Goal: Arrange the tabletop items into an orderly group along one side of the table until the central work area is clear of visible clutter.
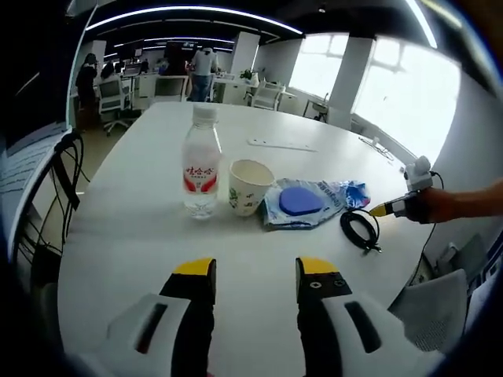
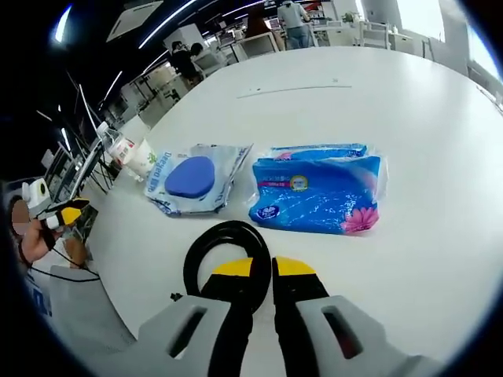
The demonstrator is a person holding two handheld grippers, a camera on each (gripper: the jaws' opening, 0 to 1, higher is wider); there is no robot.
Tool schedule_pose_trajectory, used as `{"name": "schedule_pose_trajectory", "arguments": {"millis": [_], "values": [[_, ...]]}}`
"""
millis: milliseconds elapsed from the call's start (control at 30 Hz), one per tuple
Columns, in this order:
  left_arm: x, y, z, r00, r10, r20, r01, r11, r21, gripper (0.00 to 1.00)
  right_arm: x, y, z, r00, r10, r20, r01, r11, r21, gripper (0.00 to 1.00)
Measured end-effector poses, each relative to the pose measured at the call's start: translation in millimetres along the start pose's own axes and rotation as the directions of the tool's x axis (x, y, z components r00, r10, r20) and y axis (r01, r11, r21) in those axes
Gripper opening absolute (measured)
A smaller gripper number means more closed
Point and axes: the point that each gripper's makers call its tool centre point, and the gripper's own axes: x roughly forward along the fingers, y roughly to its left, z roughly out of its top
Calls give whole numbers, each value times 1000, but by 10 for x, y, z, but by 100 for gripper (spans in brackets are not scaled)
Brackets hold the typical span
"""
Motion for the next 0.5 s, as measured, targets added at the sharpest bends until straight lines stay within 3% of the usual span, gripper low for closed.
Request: {"name": "schedule_pose_trajectory", "arguments": {"millis": [200, 500], "values": [[-6, -11, 9, 1000, -1, 4, 1, 1000, 2, 40, -105, 24, 44, 1000, 13, 28, -12, 1000, -24, 9], [-42, -65, 20, 1000, -2, 9, 2, 1000, 11, 40, -321, 78, -39, 998, 39, 54, -35, 997, -65, 15]]}}
